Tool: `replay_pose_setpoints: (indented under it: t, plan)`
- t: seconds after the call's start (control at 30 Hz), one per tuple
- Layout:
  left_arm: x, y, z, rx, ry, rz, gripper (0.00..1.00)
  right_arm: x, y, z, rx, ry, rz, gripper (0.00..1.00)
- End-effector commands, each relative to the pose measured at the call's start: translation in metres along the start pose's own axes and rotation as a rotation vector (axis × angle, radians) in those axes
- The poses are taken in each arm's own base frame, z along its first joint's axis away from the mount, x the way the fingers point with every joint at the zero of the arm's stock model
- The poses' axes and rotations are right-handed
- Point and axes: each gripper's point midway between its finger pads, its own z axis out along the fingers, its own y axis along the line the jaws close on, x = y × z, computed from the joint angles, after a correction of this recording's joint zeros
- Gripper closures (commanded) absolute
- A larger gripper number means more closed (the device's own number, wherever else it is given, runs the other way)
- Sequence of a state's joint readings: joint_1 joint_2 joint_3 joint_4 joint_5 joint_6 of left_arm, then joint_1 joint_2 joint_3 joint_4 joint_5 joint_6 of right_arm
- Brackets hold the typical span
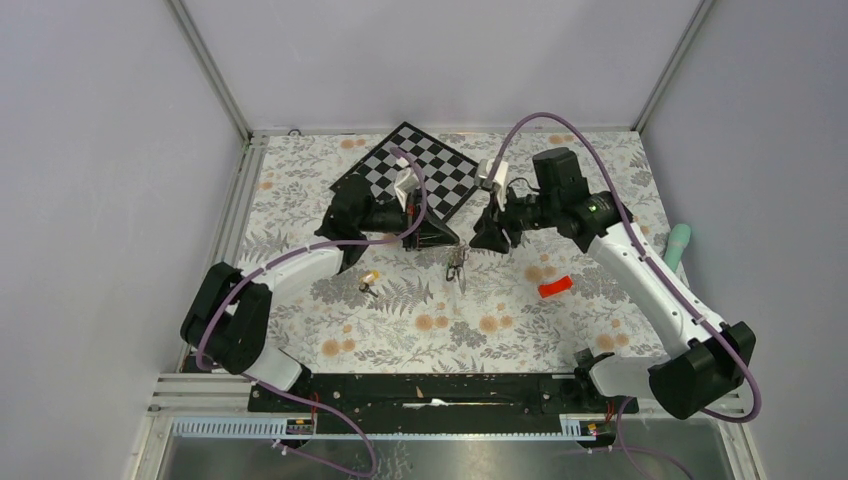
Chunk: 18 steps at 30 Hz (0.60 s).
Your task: Put the keys on the keyring
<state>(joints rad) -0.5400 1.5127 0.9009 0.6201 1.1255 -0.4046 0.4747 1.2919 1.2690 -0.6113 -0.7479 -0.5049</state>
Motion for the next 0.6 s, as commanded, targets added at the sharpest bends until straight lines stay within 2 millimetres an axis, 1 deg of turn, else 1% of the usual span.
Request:
replay_pose_setpoints:
  t: [0.0, 0.2, 0.37, 0.57]
  plan:
    - [-0.051, -0.040, -0.004, 0.080, -0.151, 0.107, 1.00, -0.032, 0.007, -0.014, -0.053, -0.121, 0.008, 0.53]
    - [-0.044, -0.046, -0.008, 0.089, -0.182, 0.107, 1.00, -0.033, 0.011, -0.010, -0.107, -0.140, 0.028, 0.55]
    - [-0.040, -0.044, -0.008, 0.086, -0.182, 0.095, 1.00, -0.036, 0.019, -0.009, -0.163, -0.156, 0.035, 0.58]
    - [-0.040, -0.042, -0.007, 0.080, -0.187, 0.084, 1.00, -0.030, 0.024, -0.008, -0.188, -0.154, 0.031, 0.58]
